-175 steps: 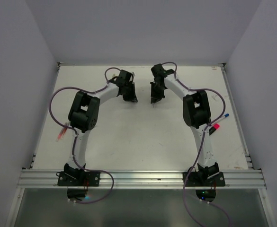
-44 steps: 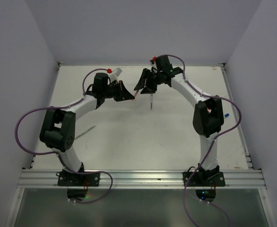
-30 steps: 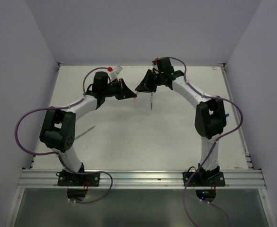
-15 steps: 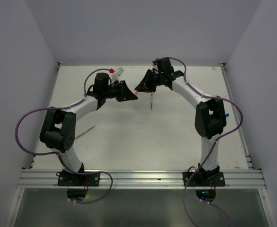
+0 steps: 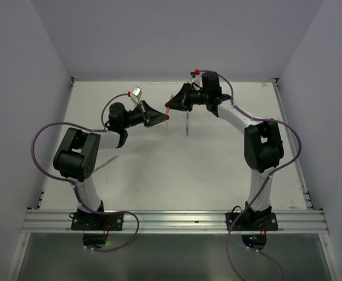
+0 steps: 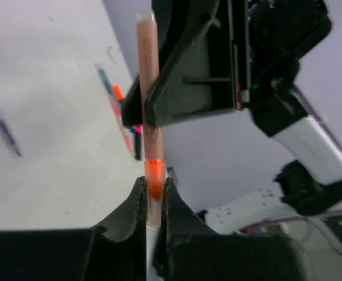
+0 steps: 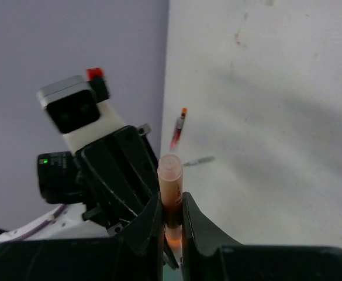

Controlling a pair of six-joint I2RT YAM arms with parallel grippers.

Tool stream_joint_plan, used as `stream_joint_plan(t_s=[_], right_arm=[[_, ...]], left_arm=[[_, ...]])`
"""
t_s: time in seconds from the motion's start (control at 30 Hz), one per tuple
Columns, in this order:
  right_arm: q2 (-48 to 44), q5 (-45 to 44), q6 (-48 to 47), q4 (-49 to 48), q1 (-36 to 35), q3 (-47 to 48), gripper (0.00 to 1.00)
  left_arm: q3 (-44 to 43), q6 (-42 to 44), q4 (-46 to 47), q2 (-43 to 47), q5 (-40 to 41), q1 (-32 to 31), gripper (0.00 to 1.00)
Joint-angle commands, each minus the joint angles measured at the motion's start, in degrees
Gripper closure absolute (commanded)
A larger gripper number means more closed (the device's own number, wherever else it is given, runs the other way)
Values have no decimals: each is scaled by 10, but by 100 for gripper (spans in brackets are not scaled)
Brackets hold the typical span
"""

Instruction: Open the pen caps

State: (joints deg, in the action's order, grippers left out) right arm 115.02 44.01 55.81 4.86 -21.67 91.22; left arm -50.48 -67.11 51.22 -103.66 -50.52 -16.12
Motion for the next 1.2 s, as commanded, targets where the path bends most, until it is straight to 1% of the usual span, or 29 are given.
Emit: stream_joint_plan(t_s=[0.0, 0.03, 0.1, 0.2, 0.23, 0.3, 0.33, 0.37, 0.4, 0.43, 0.47, 0.5, 0.53, 0.57, 0.63, 0.67, 0.7, 0.77, 0.8, 0.83, 0.87, 0.93, 1.03, 1.17], right_arm=[[-16, 18, 132, -310, 29, -10, 100], [-15, 16, 151, -327, 31, -12, 100], [-9, 15, 169, -373, 39, -20, 100], [-7, 3, 183, -386, 46, -25, 100], [-8, -3, 167, -375, 47, -22, 100], [-14, -17, 106, -229, 47, 14, 100], [-22, -48, 25, -157, 46, 31, 100], [-22, -65, -16, 1, 44, 50, 100], [-22, -87, -57, 78, 43, 71, 100], [-21, -107, -119, 144, 41, 101, 100], [-23, -146, -144, 248, 39, 108, 100], [-28, -162, -166, 285, 37, 106, 100], [-34, -175, -196, 311, 35, 98, 100], [-47, -201, -208, 348, 30, 87, 100], [-64, -224, -235, 370, 23, 51, 100], [-75, -245, -242, 385, 9, 41, 100], [-77, -258, -250, 391, 1, 25, 100], [-76, -282, -267, 414, -24, 14, 100], [-75, -300, -272, 423, -39, 5, 100], [-73, -304, -272, 423, -39, -2, 100], [-73, -307, -272, 423, -49, -9, 100], [-67, -326, -277, 425, -58, -24, 100], [-54, -351, -286, 444, -76, -32, 100], [-51, -372, -287, 441, -84, -60, 100]], left_arm=[[19, -300, 518, -52, -145, -24, 100], [14, -341, 575, -66, -143, -25, 100], [16, -345, 574, -67, -150, -25, 100], [17, -341, 573, -66, -157, -26, 100], [18, -337, 569, -66, -158, -26, 100], [28, -275, 470, -53, -159, -25, 100], [33, -235, 340, -45, -157, -23, 100], [33, -120, 249, -17, -147, -23, 100], [23, -41, 136, 1, -135, -22, 100], [7, 50, 9, 18, -113, -22, 100], [-47, 233, -247, 32, -83, -24, 100], [-79, 310, -361, 42, 3, -29, 100], [-107, 393, -499, 38, 41, -42, 100], [-141, 411, -549, 28, 105, -47, 100], [-143, 415, -589, 22, 143, -56, 100], [-138, 416, -596, 23, 190, -59, 100], [-137, 418, -606, 22, 218, -65, 100], [-142, 428, -631, 14, 269, -88, 100], [-146, 429, -647, 10, 312, -107, 100], [-145, 430, -649, 10, 313, -116, 100], [-142, 430, -651, 7, 341, -126, 100], [-132, 427, -654, 6, 370, -147, 100], [-124, 422, -661, 0, 410, -163, 100], [-116, 417, -664, -11, 452, -173, 100]])
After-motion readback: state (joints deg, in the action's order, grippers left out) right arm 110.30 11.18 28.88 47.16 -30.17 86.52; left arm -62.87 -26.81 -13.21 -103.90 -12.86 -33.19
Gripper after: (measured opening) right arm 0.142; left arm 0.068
